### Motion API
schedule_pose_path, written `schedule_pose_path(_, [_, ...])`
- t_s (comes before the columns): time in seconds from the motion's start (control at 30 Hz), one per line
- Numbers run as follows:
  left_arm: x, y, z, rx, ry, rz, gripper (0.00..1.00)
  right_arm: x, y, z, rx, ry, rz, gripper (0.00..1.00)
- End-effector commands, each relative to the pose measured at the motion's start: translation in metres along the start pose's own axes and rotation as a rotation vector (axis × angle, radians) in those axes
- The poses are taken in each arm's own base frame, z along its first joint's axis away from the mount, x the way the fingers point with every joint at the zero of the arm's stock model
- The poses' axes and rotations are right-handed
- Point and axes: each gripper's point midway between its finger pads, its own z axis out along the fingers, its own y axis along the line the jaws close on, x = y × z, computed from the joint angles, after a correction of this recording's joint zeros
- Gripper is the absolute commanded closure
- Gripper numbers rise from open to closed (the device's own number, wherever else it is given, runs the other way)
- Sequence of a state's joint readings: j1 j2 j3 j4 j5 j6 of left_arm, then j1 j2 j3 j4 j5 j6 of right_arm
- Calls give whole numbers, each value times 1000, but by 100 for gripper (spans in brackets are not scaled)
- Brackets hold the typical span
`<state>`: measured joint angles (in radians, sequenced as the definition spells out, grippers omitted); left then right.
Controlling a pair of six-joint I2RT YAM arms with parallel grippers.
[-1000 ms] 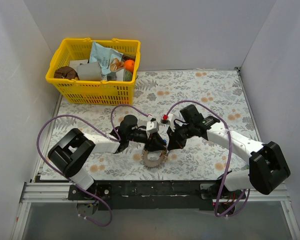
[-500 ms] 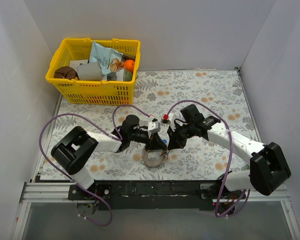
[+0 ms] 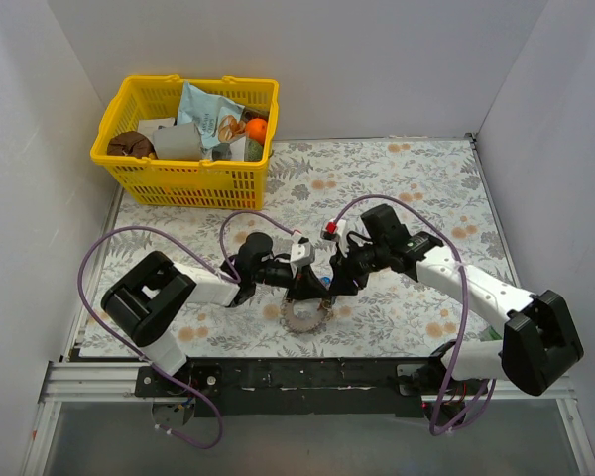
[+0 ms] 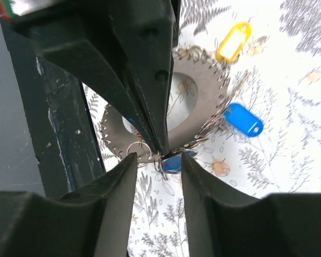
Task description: Put the keys on the keyring
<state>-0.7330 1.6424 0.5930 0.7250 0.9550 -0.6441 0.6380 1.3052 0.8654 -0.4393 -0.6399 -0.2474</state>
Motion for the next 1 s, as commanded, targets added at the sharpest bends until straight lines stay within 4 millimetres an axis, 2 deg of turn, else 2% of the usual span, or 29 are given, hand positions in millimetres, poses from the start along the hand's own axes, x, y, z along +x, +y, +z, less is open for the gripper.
schedule_pose_path(0.0, [-26,-9,-5,-18,-110,42,100,-40,5,-14,30,-152,-103,49])
schedule_pose_path(0.07, [-35,-11,-6,-27,-160,61,100,-48,3,-19,61,-181,-101,41])
schedule_pose_path(0.1, [-31,-11,-8,-43,-169,34,100,-53,3,-23,79,-207,-116,38])
schedule_pose_path(0.13, [-41,-12,-10,-53,-212,66,100,-54,2,-25,89,-216,-112,35])
schedule_pose_path(0.2, [-45,-13,-13,-70,-249,71,100,-62,0,-33,116,-263,-122,32])
schedule_pose_path(0.33, [-59,-13,-24,-135,-377,78,100,-63,-1,-43,120,-323,-117,28])
schedule_pose_path(0.37, [-68,-17,-27,-130,-420,108,100,-63,2,-42,98,-327,-118,28])
schedule_pose_path(0.43, [-69,-19,-29,-126,-457,74,100,-63,5,-43,74,-332,-122,29])
schedule_pose_path(0.47, [-80,-25,-33,-109,-506,106,100,-63,10,-43,47,-337,-129,30])
schedule_pose_path(0.73, [-88,-26,-31,-99,-554,130,100,-65,35,-45,-65,-426,-197,31])
schedule_pose_path(0.77, [-90,-27,-32,-100,-558,138,100,-57,35,-41,-72,-417,-177,30])
schedule_pose_path(0.97, [-100,-33,-34,-82,-576,173,100,-47,33,-34,-82,-416,-174,31])
